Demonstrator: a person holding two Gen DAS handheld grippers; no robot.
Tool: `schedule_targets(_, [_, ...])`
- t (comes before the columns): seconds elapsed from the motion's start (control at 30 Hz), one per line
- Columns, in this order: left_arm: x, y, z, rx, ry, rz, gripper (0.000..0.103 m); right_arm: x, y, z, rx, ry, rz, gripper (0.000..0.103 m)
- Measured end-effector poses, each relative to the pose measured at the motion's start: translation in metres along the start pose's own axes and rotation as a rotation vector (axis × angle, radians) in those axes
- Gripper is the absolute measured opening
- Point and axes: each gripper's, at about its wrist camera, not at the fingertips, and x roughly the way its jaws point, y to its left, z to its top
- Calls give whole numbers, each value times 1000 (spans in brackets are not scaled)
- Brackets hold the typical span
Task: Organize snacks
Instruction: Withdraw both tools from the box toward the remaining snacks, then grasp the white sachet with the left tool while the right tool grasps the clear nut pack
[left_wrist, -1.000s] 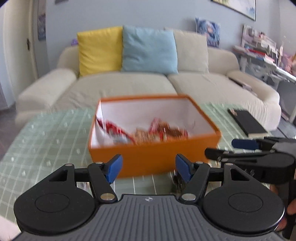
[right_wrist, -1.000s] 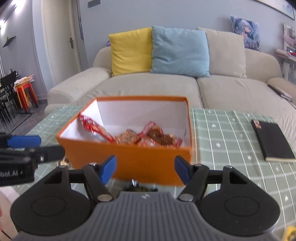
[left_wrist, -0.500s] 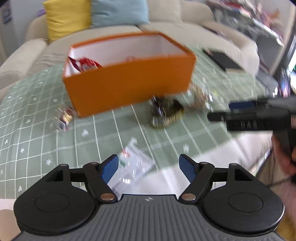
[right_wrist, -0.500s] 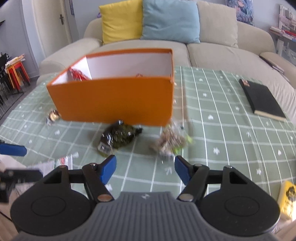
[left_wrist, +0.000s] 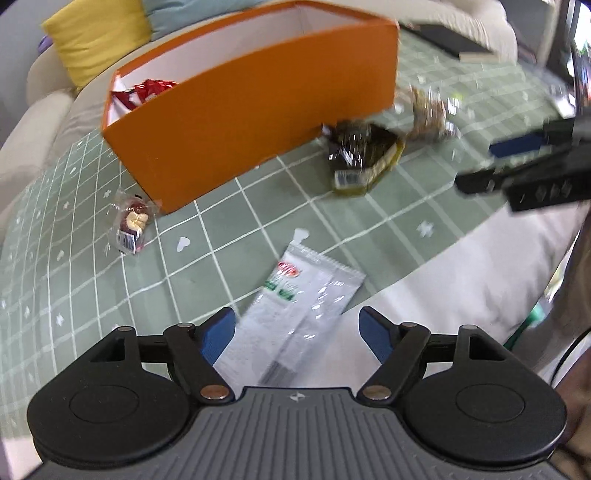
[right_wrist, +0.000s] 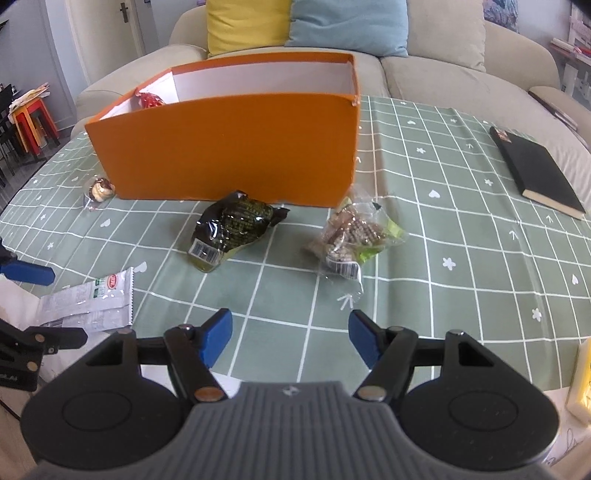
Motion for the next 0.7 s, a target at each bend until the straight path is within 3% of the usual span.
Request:
schedule_targets(0.17, [21,10,-2,66,88,-11,89,4,-2,0,7,12,-10,68])
schedule_targets(0.2, [25,12,-3,71,100,-11,94,5,-2,0,9,16,-11,68])
schedule_targets(0.27, [28,17,-3,58,99,-37,95,7,-3,-1,12,22,-16,68])
schedule_targets(0.43, [39,38,-2,-78,112,-154,97,11,-2,-1,4,27,-23,68])
schedule_targets(0.5, [40,41,0,-105,106,-136,98,13,-1,-1,2,27,-25,68])
schedule_targets(0.7, [38,33,10,-178,72,-108,72,16,-2,2,-20,1,-59,68])
